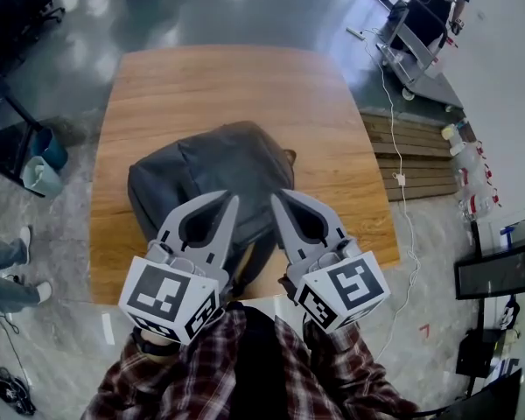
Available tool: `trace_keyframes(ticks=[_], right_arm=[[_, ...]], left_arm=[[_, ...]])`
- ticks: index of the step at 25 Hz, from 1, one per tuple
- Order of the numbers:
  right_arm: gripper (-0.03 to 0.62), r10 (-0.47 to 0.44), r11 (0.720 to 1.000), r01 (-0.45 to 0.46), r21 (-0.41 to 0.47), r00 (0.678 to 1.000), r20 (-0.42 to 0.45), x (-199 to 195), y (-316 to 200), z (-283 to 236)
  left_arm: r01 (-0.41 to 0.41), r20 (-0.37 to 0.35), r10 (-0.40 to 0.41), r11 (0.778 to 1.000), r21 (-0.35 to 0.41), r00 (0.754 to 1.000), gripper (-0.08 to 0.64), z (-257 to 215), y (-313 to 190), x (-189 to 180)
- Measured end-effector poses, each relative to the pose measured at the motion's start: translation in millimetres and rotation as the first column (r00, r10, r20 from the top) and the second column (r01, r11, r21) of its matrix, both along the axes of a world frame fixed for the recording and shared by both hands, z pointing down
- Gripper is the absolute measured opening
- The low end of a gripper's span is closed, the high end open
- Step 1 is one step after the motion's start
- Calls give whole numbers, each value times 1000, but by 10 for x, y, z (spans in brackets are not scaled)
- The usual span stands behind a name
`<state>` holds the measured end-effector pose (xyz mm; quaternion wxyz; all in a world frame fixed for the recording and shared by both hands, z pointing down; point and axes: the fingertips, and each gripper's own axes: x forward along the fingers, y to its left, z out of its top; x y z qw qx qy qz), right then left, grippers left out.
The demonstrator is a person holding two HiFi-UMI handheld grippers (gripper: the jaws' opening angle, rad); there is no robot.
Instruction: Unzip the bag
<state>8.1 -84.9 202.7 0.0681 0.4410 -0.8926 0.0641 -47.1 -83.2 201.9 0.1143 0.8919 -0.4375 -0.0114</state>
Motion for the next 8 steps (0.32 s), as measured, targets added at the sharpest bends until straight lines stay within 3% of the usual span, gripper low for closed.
trace_keyframes(ticks=[8], right_arm=[[9,-16,1000,17,-15,1000,8,-41,11,49]], left_arm=[[-6,7,6,1000,-9,1000,9,41,13,22]])
